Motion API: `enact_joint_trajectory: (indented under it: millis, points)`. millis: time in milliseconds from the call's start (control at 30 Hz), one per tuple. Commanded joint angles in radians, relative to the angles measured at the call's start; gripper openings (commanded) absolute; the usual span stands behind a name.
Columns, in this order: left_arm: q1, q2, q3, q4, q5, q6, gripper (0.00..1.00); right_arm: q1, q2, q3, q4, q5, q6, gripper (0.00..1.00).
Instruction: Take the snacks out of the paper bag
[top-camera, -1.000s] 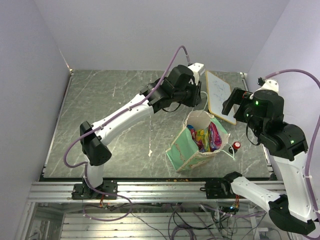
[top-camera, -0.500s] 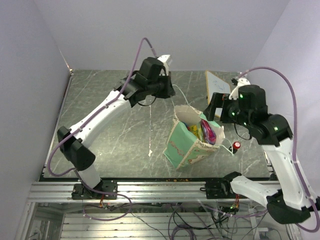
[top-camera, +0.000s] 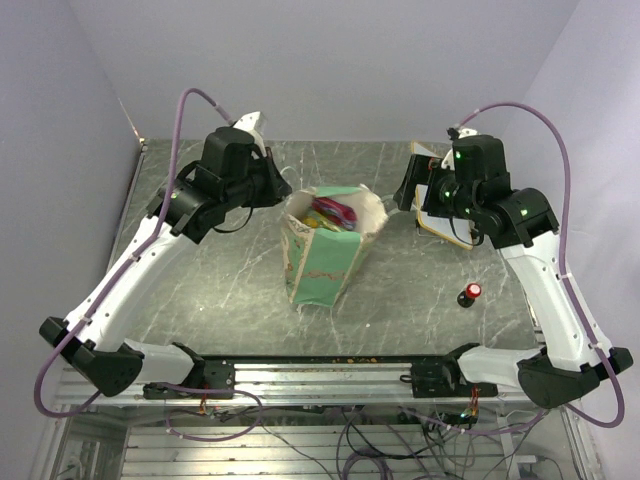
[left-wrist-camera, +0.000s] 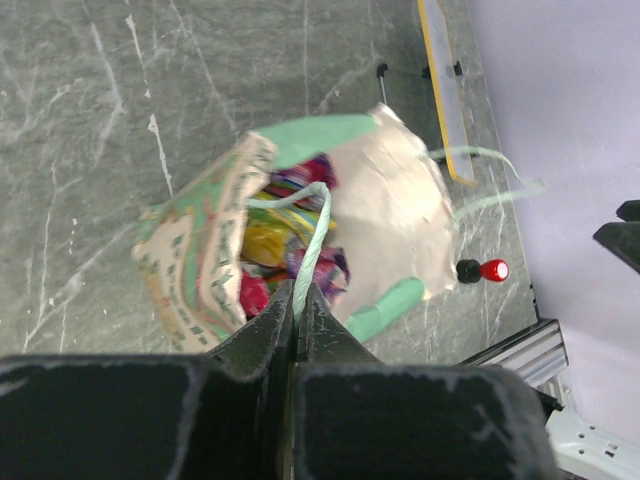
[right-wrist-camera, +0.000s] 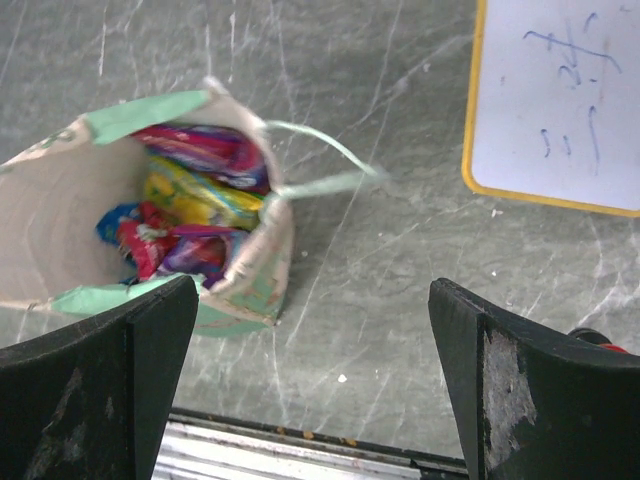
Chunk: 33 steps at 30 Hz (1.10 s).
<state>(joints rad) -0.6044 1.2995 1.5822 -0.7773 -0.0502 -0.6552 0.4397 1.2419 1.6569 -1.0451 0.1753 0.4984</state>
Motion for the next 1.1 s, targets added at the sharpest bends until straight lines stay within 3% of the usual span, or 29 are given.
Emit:
enact_joint_trajectory:
  millis: [0,133,267,333,600,867,1067]
  points:
    - [0.005,-0.004,0.015,0.013,-0.045,-0.081,0.07,-0.004,0.044,0.011,-0.01,0.071,0.035,1.0]
    - [0.006,0.007,0.049,-0.018,-0.063,-0.108,0.07,-0.006,0.095,-0.003,0.05,-0.068,0.082,1.0]
    - [0.007,0.002,0.031,-0.019,-0.028,-0.123,0.07,-0.007,0.102,-0.083,0.278,-0.312,0.136,0.98]
    - [0.007,-0.006,0.015,-0.018,-0.024,-0.129,0.07,-0.014,0.097,-0.117,0.373,-0.359,0.151,0.96]
    - [0.007,-0.014,-0.012,0.024,0.013,-0.16,0.07,-0.147,0.128,-0.29,0.652,-0.722,0.288,0.9]
    - [0.008,-0.021,-0.052,0.047,0.046,-0.184,0.07,-0.15,0.186,-0.425,0.993,-0.906,0.514,0.82]
    - [0.006,0.011,-0.03,0.031,0.079,-0.151,0.07,-0.15,0.258,-0.407,1.072,-0.939,0.503,0.76]
